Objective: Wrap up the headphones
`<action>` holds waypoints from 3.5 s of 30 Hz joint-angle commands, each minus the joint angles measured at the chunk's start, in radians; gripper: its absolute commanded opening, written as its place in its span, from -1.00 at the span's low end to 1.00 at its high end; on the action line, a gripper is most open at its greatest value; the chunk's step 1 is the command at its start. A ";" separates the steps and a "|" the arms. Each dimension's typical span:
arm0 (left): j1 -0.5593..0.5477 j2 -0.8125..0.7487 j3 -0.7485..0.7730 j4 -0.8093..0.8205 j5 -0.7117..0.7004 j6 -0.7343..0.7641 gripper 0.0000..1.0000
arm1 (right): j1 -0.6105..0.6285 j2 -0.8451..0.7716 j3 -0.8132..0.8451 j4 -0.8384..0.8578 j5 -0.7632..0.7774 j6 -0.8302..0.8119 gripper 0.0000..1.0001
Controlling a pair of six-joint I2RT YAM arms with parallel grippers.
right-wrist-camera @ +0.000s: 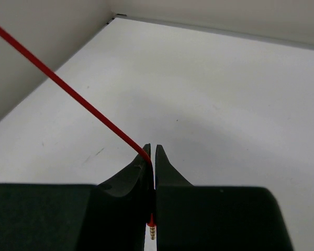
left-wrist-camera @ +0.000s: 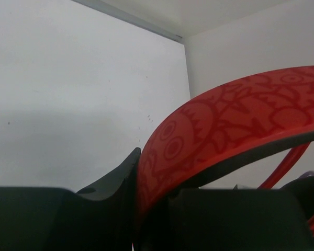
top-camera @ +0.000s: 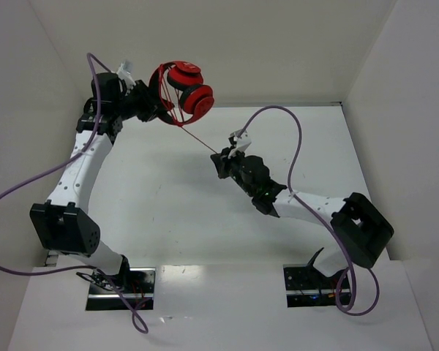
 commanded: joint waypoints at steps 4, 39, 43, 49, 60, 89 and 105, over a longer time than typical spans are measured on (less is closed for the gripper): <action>0.030 -0.200 -0.132 0.133 0.181 0.054 -1.00 | -0.055 -0.010 -0.064 -0.015 0.012 -0.203 -0.99; 0.019 -0.116 -0.590 -0.174 0.187 0.654 -1.00 | -0.180 0.191 0.204 -0.036 -0.162 -0.362 -0.99; 0.001 -0.094 -0.599 -0.165 0.143 0.655 -1.00 | -0.180 0.177 0.224 -0.036 -0.153 -0.351 -0.99; -0.103 -0.062 -0.626 -0.174 0.003 0.693 -1.00 | -0.180 0.134 0.279 -0.096 -0.131 -0.361 -0.99; -0.136 -0.071 -0.617 -0.206 -0.471 0.663 -1.00 | -0.180 0.114 0.317 -0.311 -0.062 -0.320 -0.99; -0.258 0.470 -0.249 -0.416 -0.813 0.733 -1.00 | -0.180 0.252 0.146 -0.349 -0.112 -0.233 -0.99; -0.310 0.541 -0.160 -0.426 -1.021 0.763 -0.61 | -0.180 0.240 0.073 -0.331 -0.126 -0.173 -0.94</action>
